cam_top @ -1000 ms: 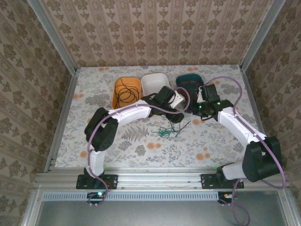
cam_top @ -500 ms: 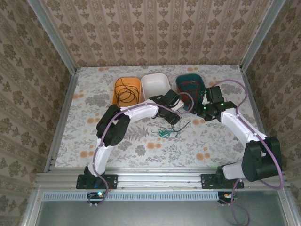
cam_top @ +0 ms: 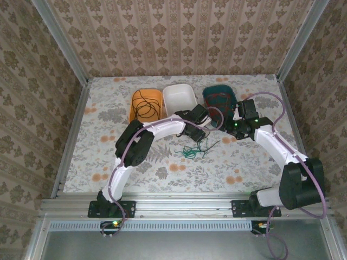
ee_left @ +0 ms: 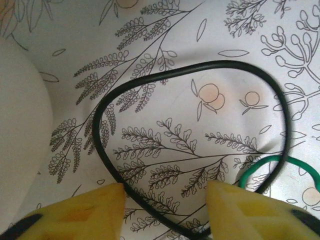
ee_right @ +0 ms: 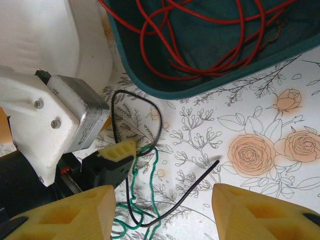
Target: Untangle the cables
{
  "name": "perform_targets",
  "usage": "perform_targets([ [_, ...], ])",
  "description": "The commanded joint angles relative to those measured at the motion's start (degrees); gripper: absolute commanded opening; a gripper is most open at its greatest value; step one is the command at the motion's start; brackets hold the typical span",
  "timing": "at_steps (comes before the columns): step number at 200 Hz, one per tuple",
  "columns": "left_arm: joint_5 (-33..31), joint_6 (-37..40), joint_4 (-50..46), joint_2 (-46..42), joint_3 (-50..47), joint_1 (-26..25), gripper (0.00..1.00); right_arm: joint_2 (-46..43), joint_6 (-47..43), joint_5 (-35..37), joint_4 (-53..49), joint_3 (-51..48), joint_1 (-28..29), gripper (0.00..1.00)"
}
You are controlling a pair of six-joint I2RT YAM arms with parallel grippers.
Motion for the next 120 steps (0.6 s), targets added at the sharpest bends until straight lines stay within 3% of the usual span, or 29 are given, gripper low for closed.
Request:
perform_targets([
  [1,-0.68,-0.57,-2.79,1.68,0.88,0.33,0.39,-1.74,0.94,-0.59,0.64,-0.91,-0.27,0.55],
  [77,-3.81,-1.36,-0.32,0.18,-1.48,-0.04,0.01,-2.89,2.08,-0.33,1.61,-1.26,-0.27,0.55],
  [120,-8.26,-1.86,8.22,-8.29,-5.98,-0.6,0.0,-4.46,2.26,0.9,1.92,-1.31,-0.46,0.55],
])
